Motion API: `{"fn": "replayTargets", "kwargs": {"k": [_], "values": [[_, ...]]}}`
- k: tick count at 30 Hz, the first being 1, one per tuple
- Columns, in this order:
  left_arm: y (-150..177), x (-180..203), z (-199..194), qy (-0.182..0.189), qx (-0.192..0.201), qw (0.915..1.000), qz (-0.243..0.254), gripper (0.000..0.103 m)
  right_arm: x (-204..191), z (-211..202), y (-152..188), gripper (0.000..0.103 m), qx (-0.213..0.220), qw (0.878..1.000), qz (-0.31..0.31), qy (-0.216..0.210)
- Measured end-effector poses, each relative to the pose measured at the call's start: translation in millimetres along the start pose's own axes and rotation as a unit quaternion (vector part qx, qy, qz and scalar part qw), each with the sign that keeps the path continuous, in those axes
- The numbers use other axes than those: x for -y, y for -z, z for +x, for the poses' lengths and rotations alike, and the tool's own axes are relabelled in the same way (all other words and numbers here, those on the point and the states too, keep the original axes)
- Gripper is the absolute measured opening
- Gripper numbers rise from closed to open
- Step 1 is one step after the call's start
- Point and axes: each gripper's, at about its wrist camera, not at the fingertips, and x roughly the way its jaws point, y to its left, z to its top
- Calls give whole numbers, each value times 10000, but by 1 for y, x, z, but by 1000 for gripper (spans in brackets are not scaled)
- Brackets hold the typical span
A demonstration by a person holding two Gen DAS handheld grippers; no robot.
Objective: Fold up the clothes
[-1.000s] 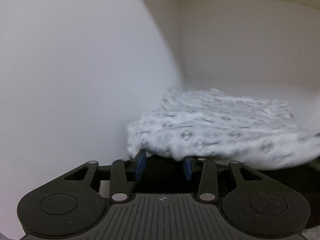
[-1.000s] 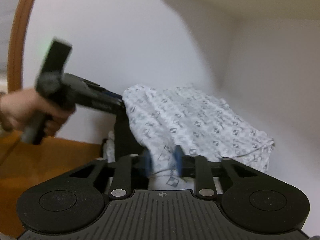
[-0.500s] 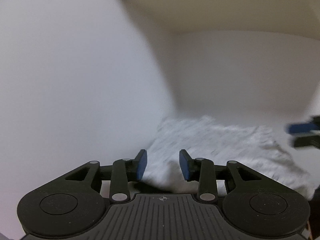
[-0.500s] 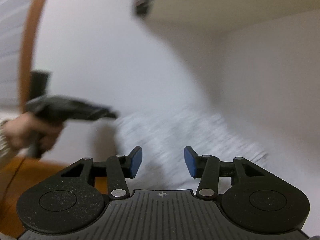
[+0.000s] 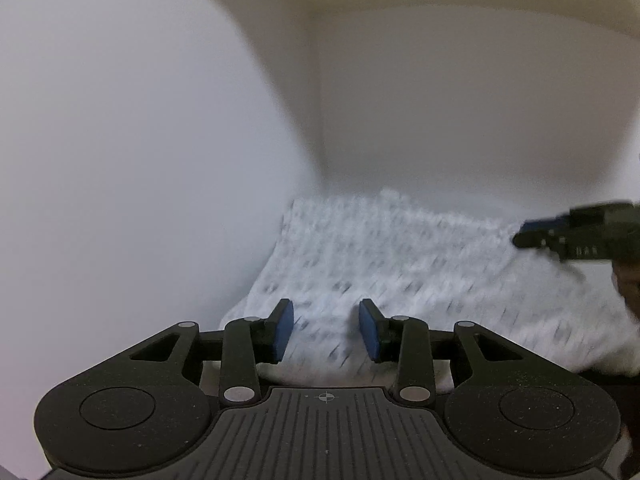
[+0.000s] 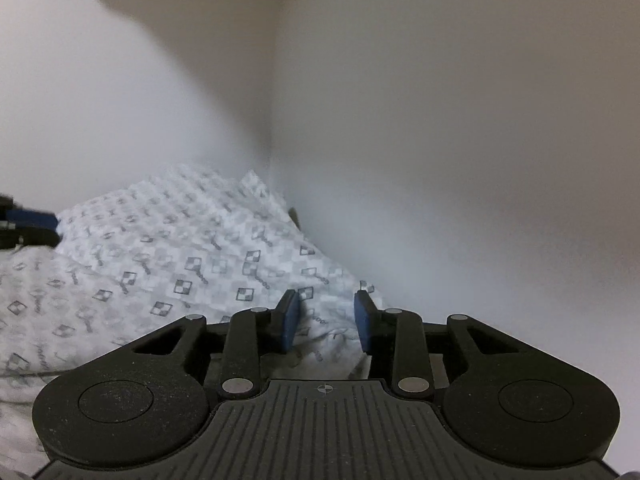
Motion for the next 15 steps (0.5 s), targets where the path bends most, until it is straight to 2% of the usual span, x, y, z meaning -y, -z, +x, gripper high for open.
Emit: {"fn": "replayTargets", "kwargs": {"k": [4, 5, 6, 7, 10, 13, 15], "values": [[-25, 15, -4, -22, 77, 9994, 326, 42, -16, -25, -8, 34, 287, 9983, 142, -486], [-31, 18, 1, -31, 56, 9992, 395, 42, -23, -32, -9, 37, 331, 9972, 173, -645], [-37, 20, 11, 0, 20, 9992, 401, 42, -30, -38, -8, 45, 329, 9961, 192, -796], [-42, 21, 17, 33, 10, 9993, 367, 42, -36, -42, -5, 47, 323, 9951, 210, -915], [-56, 18, 34, 108, -67, 9992, 368, 36, -50, -55, 8, 49, 281, 9923, 240, -1184], [-72, 15, 56, 223, -196, 9988, 378, 16, -56, -56, 28, 48, 173, 9916, 240, -1256], [-82, 15, 73, 291, -333, 9983, 380, 17, -55, -55, 41, 48, 177, 9909, 340, -1290]]}}
